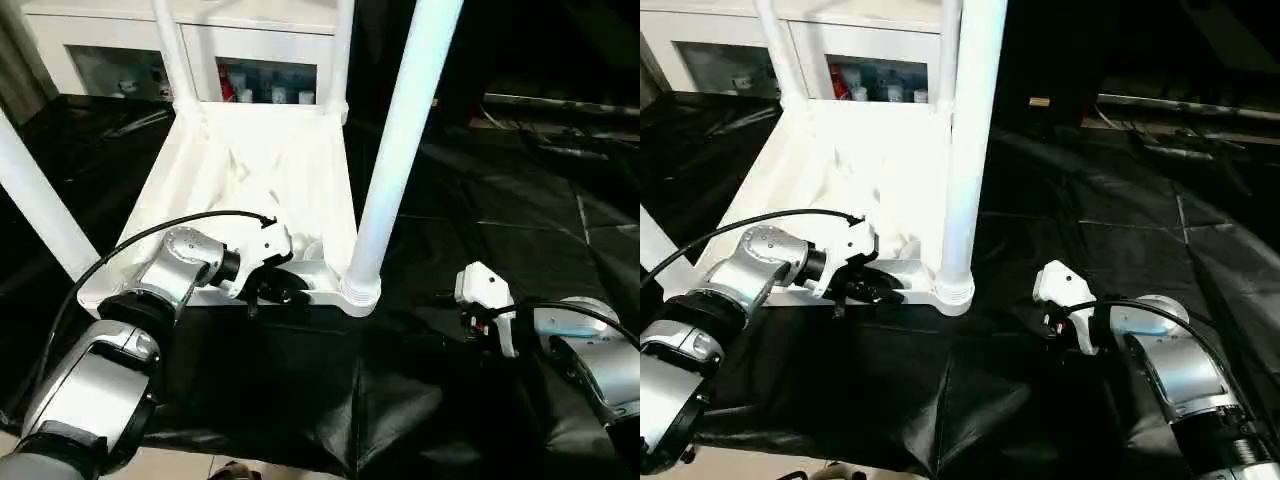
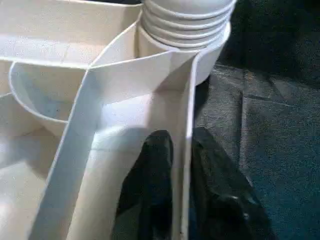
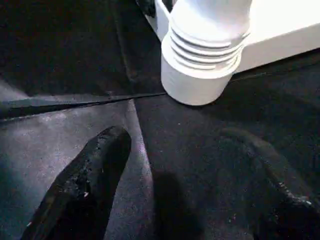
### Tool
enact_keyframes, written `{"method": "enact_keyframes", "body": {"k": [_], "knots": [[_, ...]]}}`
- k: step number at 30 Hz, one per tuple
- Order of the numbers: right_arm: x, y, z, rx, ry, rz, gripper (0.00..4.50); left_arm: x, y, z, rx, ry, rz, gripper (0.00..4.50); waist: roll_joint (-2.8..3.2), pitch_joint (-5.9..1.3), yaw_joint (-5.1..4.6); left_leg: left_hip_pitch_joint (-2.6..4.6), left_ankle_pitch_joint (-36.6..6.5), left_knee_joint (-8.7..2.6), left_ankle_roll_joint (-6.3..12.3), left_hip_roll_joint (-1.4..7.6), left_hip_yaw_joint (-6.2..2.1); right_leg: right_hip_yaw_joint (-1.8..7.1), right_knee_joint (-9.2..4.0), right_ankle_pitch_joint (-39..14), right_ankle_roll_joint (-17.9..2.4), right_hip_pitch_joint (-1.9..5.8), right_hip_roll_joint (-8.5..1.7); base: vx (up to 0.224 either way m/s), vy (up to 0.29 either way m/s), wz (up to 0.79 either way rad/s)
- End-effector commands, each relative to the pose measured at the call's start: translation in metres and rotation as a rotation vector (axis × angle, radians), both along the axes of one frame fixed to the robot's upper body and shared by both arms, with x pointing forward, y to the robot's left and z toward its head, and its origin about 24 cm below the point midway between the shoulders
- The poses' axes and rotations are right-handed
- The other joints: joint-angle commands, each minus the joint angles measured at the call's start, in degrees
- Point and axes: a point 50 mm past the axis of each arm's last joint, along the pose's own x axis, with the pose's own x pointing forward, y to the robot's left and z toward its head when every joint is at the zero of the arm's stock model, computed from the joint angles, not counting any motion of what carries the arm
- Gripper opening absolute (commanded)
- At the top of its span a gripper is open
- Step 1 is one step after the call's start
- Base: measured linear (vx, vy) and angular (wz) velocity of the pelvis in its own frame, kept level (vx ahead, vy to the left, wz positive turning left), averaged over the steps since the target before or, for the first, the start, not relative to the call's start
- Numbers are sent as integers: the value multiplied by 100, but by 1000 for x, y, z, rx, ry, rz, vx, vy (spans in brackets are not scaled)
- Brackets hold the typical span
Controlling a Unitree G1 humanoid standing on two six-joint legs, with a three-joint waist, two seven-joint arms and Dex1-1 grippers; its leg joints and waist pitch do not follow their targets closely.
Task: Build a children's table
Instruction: Rotate leg to tighten
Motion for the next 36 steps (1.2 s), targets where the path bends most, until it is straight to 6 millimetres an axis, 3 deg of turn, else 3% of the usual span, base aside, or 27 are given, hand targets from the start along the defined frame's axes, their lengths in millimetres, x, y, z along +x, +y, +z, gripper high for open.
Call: {"method": "enact_keyframes", "body": {"k": [1, 2, 5, 8, 12, 13, 15, 17, 18, 19, 20, 21, 26, 36], "knots": [[3, 1, 7, 6, -33, -6, 351, 1, -1, 0, 9, -1, 4, 36, 1, -366, 14, 67, -1391, -385, 241, 1, -9, 160, -468, -869, -1497, 310, -234, 0, 0, 0], [7, 7, 6, 64, -38, -49, 367, -2, -2, -5, -3, 11, 7, 35, -77, -370, 9, 62, -1378, -385, 251, 2, -5, 160, -475, -916, -1464, 316, -232, 0, 0, 0], [13, 14, 6, 129, -45, -113, 382, -7, -3, -11, -7, 24, -2, 24, -20, -362, -13, 59, -1395, -412, 206, 12, -26, 159, -475, -1119, -1430, 295, -263, 0, 0, 0], [15, 26, 4, 116, -83, -104, 409, -16, -9, -23, -13, 17, -2, 2, -7, -370, -29, 55, -1313, -416, 196, 23, -23, 162, -459, -854, -1461, 298, -243, 0, 0, 0], [26, 39, 2, 111, -133, -169, 426, -28, -21, -31, -91, 22, 44, 1, -131, -373, -46, 57, -1127, -410, 263, 27, 6, 173, -450, -952, -1357, 286, -253, 0, 0, 0], [27, 42, 2, 113, -133, -172, 426, -31, -23, -32, -111, 31, 42, 1, -99, -371, -40, 50, -1101, -405, 276, 23, -1, 170, -435, -984, -1350, 281, -259, 0, 0, 0], [31, 45, 1, 103, -138, -184, 426, -37, -25, -32, -131, 41, 38, 1, -171, -365, -46, 47, -1052, -406, 300, 34, 18, 179, -455, -1126, -1270, 266, -258, 0, 0, 0], [33, 45, 1, 105, -138, -197, 426, -40, -25, -33, -138, 45, 38, 1, -123, -362, -45, 51, -1010, -409, 316, 27, 20, 181, -457, -1121, -1238, 250, -252, 0, 0, 0], [36, 45, 2, 106, -135, -199, 426, -42, -24, -34, -136, 49, 37, 1, -248, -362, -52, 44, -996, -400, 355, 17, 32, 176, -452, -1163, -1183, 258, -245, 0, 0, 0], [37, 46, 2, 105, -134, -197, 426, -43, -23, -35, -132, 52, 37, 1, -197, -364, -43, 49, -997, -406, 354, 23, 19, 176, -437, -1202, -1176, 248, -260, 0, 0, 0], [37, 46, 2, 105, -134, -196, 426, -43, -23, -35, -132, 52, 37, 1, -185, -349, -56, 34, -1024, -416, 336, 19, 19, 176, -463, -1326, -1097, 246, -258, 0, 0, 0], [38, 47, 1, 98, -135, -183, 426, -45, -22, -36, -119, 53, 34, 1, -222, -354, -66, 44, -1021, -411, 329, 22, 27, 183, -467, -1303, -1065, 239, -255, 0, 0, 0], [42, 48, 0, 89, -134, -176, 410, -48, -19, -36, -83, 55, 35, 0, -252, -364, -122, 33, -1025, -416, 316, 22, 26, 178, -450, -1157, -1083, 238, -249, 0, 0, 0], [41, 53, -4, 122, -107, -166, 336, -46, -18, -31, -80, 37, 48, 0, -249, -363, -154, 32, -1134, -427, 263, 24, 17, 182, -464, -1261, -1056, 233, -250, 0, 0, 0]]}}
